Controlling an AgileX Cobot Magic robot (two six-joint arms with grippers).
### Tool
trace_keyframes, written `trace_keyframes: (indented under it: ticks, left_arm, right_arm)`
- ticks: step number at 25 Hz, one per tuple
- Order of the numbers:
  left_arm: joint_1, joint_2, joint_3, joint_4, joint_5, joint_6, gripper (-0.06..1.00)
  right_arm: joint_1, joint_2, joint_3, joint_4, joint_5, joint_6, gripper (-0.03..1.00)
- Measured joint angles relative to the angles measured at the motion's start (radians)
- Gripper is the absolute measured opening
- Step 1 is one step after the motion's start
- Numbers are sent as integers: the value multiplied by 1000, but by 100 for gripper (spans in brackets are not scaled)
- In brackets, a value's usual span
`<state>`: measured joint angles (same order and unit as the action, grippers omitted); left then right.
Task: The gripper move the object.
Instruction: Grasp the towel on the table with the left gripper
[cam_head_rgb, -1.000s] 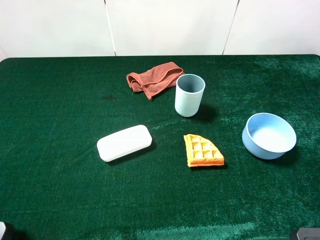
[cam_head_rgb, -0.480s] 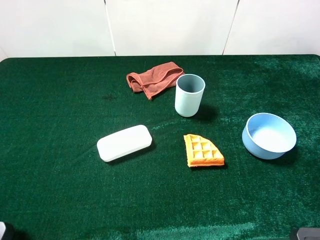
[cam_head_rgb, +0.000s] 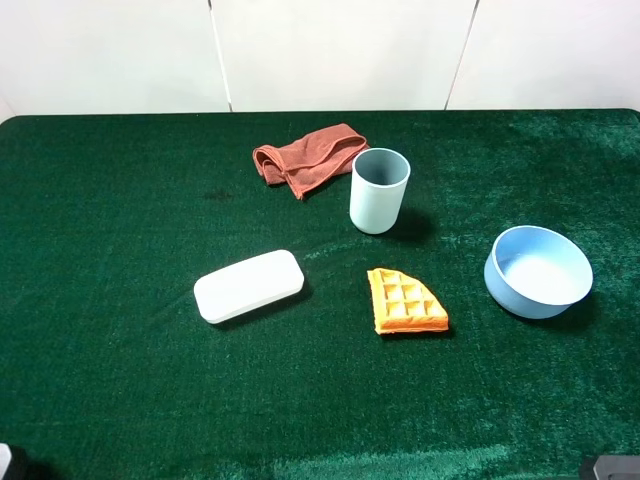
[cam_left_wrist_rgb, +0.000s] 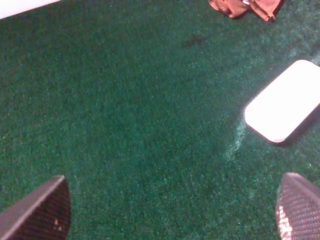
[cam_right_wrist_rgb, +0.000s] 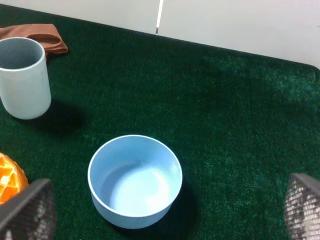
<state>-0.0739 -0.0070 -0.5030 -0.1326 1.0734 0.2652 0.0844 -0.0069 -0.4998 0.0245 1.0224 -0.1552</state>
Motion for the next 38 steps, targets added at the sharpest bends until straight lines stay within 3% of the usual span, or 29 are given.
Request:
trace_keyframes:
  ticks: [13,20,29,38]
  left_arm:
    - [0,49,-23,-7,2,-2,81]
    - [0,307,-113,-18,-37,41,81]
    - [-4,757,-295,-21,-148,171,81]
    - [-145,1182,-558,-17,-253,209,81]
  right_arm:
    - [0,0,0,0,0,0,69]
    - [0,0,0,0,0,0,69]
    - [0,0,0,0,0,0,69]
    - [0,0,0,0,0,0,69]
